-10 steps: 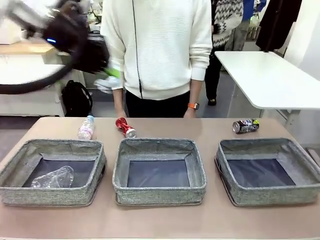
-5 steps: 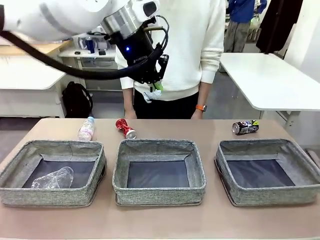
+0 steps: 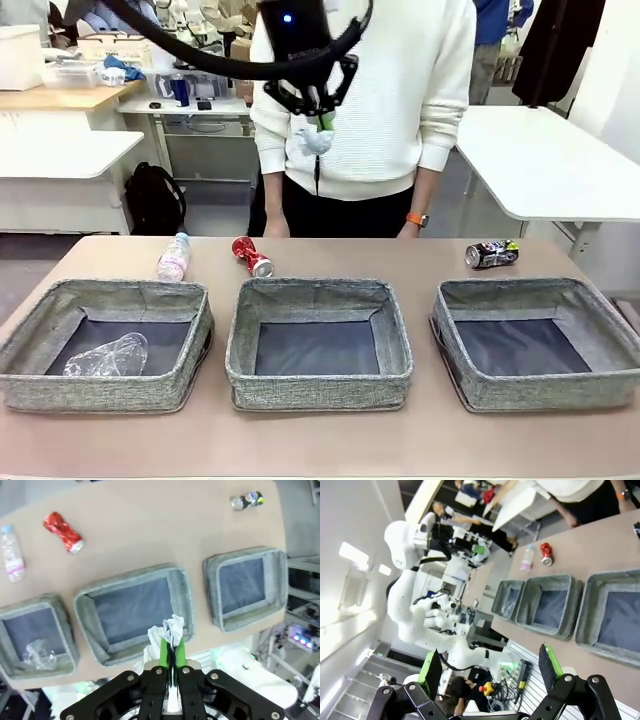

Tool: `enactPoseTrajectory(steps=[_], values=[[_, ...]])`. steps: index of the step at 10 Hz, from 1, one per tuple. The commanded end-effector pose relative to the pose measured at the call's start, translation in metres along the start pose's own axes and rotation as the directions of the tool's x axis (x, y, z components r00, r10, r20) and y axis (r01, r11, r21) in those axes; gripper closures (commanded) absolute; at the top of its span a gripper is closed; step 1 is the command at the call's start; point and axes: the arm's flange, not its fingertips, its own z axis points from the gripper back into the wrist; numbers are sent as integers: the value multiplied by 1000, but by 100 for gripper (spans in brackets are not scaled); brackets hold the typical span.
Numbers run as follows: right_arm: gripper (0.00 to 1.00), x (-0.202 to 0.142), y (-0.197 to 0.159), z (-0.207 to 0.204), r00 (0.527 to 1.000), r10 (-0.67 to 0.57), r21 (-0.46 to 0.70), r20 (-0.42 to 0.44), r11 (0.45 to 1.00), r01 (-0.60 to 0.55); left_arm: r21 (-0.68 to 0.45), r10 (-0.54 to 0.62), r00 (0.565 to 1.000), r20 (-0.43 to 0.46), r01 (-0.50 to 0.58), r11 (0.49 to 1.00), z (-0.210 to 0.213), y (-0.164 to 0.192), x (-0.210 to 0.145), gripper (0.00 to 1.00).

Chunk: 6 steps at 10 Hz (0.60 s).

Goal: Sort the waste into the appropriate baskets.
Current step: Pick up the waste item pointed out by the person.

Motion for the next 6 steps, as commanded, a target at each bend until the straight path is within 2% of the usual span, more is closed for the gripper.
enactPoseTrajectory(steps=[1, 4, 6], values=[[0, -4, 0, 0, 1000, 4, 7, 1, 1000, -4, -46, 33, 999, -12, -34, 998, 12, -20, 20, 96], [0, -4, 0, 0, 1000, 4, 7, 1, 1000, -4, -89, 42, 999, -21, -43, 995, 19, -22, 22, 96], [0, -4, 0, 0, 1000, 4, 7, 1, 1000, -4, -60, 68, 998, -6, -69, 996, 29, -24, 26, 96]])
